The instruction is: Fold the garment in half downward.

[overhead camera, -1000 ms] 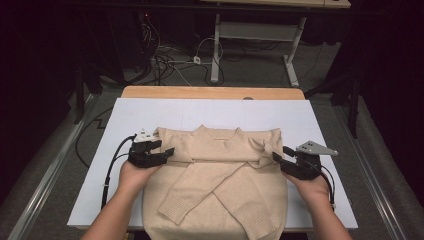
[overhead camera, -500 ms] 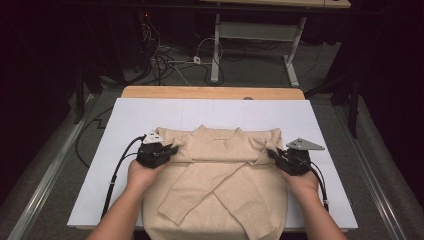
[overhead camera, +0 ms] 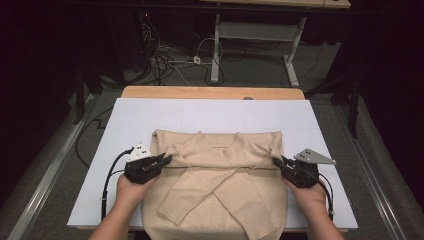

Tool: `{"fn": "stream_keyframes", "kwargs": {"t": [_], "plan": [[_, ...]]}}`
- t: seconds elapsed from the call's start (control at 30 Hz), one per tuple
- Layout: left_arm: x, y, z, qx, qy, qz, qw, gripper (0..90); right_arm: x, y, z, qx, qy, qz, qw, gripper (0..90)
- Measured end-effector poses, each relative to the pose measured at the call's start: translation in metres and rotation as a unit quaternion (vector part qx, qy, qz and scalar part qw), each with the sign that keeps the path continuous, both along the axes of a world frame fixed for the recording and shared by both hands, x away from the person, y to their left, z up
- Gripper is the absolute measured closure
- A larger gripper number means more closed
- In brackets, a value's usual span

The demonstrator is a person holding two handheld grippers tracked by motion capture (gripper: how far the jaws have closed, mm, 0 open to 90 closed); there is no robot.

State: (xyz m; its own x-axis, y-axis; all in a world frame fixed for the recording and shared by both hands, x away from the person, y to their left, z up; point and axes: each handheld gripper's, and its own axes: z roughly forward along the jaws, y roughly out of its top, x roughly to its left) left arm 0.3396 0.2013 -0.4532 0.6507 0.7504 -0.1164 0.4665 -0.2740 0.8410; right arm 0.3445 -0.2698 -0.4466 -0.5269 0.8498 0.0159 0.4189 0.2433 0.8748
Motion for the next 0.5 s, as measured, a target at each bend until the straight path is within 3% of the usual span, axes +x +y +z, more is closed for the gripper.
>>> {"fn": "stream_keyframes", "kwargs": {"t": [0.5], "plan": [[-0.046, 0.005, -0.004, 0.009, 0.010, -0.022, 0.9997, 76.6, -0.046, -0.006, -0.006, -0.007, 0.002, 0.014, 0.9999, 80.1]]}}
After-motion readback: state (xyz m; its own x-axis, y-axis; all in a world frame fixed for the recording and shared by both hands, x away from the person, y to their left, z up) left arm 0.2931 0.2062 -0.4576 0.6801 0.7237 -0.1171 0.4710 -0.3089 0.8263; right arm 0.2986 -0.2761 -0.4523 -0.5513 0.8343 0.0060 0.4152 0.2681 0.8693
